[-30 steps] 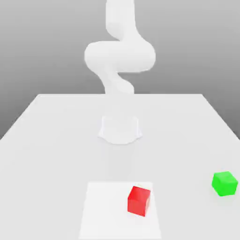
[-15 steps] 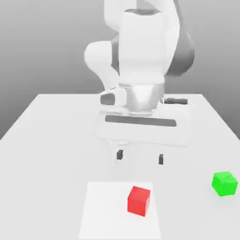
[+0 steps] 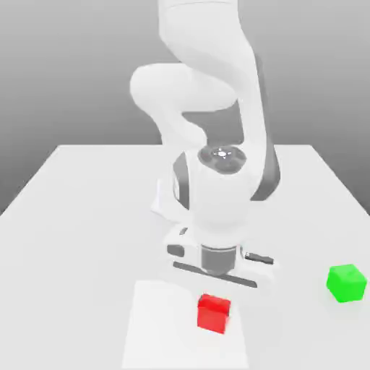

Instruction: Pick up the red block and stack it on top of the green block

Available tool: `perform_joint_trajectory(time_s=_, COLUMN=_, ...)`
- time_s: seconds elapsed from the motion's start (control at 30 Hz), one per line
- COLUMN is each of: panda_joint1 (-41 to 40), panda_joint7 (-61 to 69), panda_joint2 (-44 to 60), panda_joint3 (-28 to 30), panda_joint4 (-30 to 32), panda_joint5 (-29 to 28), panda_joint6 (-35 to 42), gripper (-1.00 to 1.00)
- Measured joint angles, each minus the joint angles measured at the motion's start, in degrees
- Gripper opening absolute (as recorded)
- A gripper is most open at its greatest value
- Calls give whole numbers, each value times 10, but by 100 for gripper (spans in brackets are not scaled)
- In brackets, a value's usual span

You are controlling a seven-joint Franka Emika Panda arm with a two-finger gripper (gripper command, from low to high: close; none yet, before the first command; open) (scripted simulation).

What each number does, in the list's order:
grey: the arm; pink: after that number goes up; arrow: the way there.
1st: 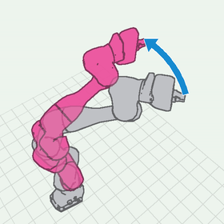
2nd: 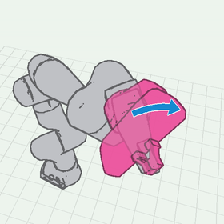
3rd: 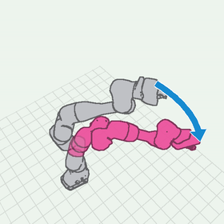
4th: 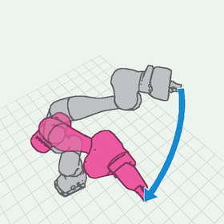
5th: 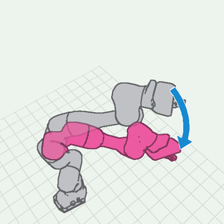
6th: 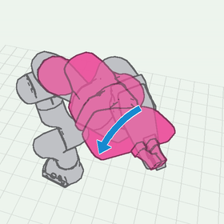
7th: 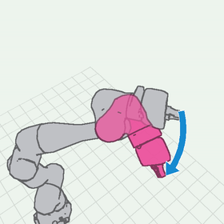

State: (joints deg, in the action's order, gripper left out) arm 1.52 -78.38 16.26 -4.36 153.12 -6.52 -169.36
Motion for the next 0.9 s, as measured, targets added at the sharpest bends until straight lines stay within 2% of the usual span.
perform_joint_trajectory(time_s=0.23, panda_joint1=-10, panda_joint7=32, panda_joint2=-114, panda_joint3=-28, panda_joint4=16, panda_joint5=47, panda_joint6=97, gripper=-100)
perform_joint_trajectory(time_s=0.53, panda_joint1=231, panda_joint7=-125, panda_joint2=-129, panda_joint3=-146, panda_joint4=-56, panda_joint5=44, panda_joint6=185, gripper=-100)
perform_joint_trajectory(time_s=0.7, panda_joint1=259, panda_joint7=-190, panda_joint2=-44, panda_joint3=-118, panda_joint4=-69, panda_joint5=-22, panda_joint6=118, gripper=-100)
perform_joint_trajectory(time_s=0.73, panda_joint1=264, panda_joint7=-199, panda_joint2=-29, panda_joint3=-111, panda_joint4=-70, panda_joint5=-34, panda_joint6=105, gripper=100)
perform_joint_trajectory(time_s=0.9, panda_joint1=264, panda_joint7=-199, panda_joint2=-29, panda_joint3=-111, panda_joint4=-70, panda_joint5=-34, panda_joint6=104, gripper=100)
